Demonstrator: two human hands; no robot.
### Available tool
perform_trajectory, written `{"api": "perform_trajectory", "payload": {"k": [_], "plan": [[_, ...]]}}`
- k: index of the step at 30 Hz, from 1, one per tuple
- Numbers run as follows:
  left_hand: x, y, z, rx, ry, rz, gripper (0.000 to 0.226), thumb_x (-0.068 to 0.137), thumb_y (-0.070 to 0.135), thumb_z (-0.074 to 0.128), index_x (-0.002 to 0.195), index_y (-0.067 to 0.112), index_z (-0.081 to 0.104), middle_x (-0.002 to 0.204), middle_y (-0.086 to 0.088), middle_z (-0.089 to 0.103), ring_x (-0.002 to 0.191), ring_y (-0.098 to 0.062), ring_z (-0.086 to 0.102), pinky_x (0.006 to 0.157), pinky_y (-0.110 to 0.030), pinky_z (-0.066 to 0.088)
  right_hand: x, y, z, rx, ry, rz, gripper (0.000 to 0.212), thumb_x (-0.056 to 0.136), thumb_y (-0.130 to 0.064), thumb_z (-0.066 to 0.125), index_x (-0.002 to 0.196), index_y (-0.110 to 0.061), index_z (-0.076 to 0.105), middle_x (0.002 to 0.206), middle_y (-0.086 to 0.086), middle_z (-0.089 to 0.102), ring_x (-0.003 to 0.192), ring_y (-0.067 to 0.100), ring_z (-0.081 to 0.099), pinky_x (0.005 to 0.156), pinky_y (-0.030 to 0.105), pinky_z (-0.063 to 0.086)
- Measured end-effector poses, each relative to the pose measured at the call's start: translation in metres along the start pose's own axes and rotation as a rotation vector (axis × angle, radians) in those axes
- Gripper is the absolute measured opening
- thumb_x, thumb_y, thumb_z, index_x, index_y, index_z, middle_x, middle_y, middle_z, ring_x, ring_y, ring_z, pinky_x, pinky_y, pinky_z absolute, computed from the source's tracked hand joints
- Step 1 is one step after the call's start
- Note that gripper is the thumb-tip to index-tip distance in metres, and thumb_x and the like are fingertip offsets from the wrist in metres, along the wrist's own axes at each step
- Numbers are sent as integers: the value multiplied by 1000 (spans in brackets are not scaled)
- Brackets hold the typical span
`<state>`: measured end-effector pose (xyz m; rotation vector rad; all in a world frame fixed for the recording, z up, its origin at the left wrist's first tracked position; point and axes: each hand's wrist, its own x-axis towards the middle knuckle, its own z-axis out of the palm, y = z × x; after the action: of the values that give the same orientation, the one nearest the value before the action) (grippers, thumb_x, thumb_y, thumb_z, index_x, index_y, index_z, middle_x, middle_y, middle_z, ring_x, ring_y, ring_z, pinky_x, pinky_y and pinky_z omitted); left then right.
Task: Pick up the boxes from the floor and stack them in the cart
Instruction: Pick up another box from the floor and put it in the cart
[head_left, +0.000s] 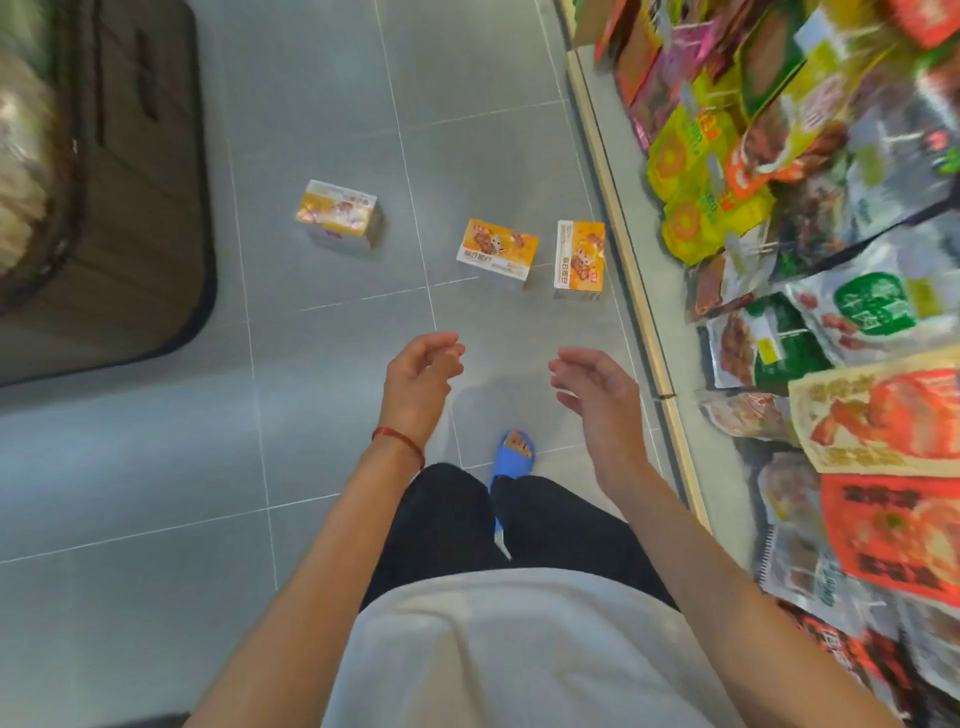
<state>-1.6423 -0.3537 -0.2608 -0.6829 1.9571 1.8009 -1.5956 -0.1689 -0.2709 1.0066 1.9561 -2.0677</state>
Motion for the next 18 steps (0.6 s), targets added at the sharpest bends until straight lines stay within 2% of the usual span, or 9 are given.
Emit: {"api": "perform_trajectory", "payload": {"k": [5,8,12,16,18], "plan": [[87,54,14,-18,-58,-30,18,97,8,58,104,20,68,114,-7,70,96,-19,66,82,-27,49,87,-48,30,-12,30,33,13,96,-12,67,105,-20,73,103,-1,72,103,20,68,92,35,56],[153,84,17,-2,-69,-55,19,95,5,59,98,21,68,113,-10,70,102,-22,67,80,-23,47,142,-68,53,-6,62,47,15,97,-14,66,110,-17,72,106,-1,72,107,21,67,93,34,56],[246,125,21,50,-105,-47,16,96,4,58,105,15,67,111,-11,69,91,-18,67,74,-20,49,220,-92,89,18,170,80,17,96,-14,67,111,-15,73,111,3,71,111,24,67,96,36,56],[323,164,28,101,-146,-67,17,98,0,53,109,8,63,105,-12,66,83,-18,62,58,-9,48,283,-112,119,35,258,98,18,97,-15,64,112,-17,73,123,-3,68,116,21,65,94,31,57],[361,175,32,139,-161,-84,16,98,1,54,108,9,62,105,-12,65,84,-20,61,59,-8,48,312,-118,131,67,282,113,15,98,-14,64,110,-16,73,120,-5,68,116,23,65,96,34,57]]}}
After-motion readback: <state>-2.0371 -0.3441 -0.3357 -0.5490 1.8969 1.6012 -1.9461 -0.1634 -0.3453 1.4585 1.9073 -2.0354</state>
